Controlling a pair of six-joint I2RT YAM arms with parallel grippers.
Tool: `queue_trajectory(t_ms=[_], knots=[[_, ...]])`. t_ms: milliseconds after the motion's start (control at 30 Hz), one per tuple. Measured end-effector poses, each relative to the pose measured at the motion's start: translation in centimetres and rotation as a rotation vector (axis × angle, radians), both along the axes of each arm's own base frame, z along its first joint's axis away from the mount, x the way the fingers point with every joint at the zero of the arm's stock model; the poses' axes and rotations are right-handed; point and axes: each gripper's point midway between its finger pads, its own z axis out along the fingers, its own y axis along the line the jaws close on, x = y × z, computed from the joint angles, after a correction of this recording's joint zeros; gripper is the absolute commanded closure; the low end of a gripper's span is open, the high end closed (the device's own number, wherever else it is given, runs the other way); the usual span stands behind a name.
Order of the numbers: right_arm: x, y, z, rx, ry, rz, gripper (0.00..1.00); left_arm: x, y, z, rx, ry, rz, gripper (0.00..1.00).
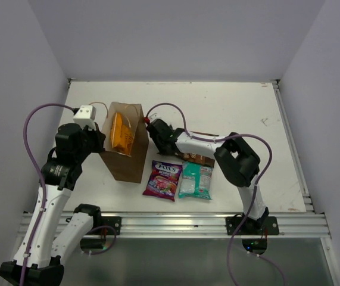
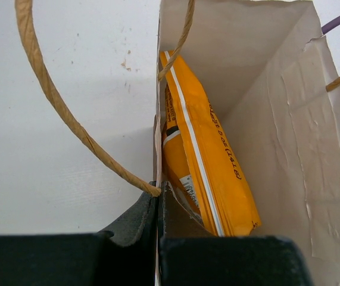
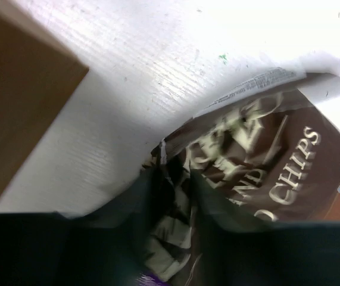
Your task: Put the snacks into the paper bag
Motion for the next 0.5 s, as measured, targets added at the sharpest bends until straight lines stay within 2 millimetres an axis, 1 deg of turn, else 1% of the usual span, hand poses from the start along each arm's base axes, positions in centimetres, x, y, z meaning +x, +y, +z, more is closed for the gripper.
queue_trajectory(t_ms=[67, 100, 233, 333, 400, 433, 467, 500], knots=[[0.2, -0.3, 0.0, -0.005, -0.006, -0.017, 0.91, 0.0, 0.0, 0.0, 0.000, 0.000, 0.000, 1.00], [0.3, -0.3, 0.2, -0.005, -0.012, -0.022, 1.00, 0.0, 0.0, 0.0, 0.000, 0.000, 0.000, 1.00], [0.4, -0.6, 0.3, -0.012, -0.019, -0.034, 1.00, 0.0, 0.0, 0.0, 0.000, 0.000, -0.001, 1.00], [0.1, -1.2, 0.7, -0.035, -0.018, -0.039, 1.00, 0.0, 0.0, 0.0, -0.001, 0.000, -0.001, 1.00], [-0.2, -2.0, 1.8, -0.059, -0.022, -0.043, 1.00, 0.0, 0.0, 0.0, -0.001, -0.001, -0.001, 1.00], [-0.3, -2.5, 2.8, -0.068, -0.030, -0.046, 1.00, 0.0, 0.0, 0.0, -0.001, -0.001, -0.001, 1.00], [-0.4, -2.9, 4.1, -0.071, -0.041, -0.048, 1.00, 0.0, 0.0, 0.0, -0.001, -0.001, -0.001, 1.00], [-0.4, -3.3, 5.9, -0.073, -0.060, -0.050, 1.00, 0.0, 0.0, 0.0, -0.001, -0.001, -0.001, 1.00]])
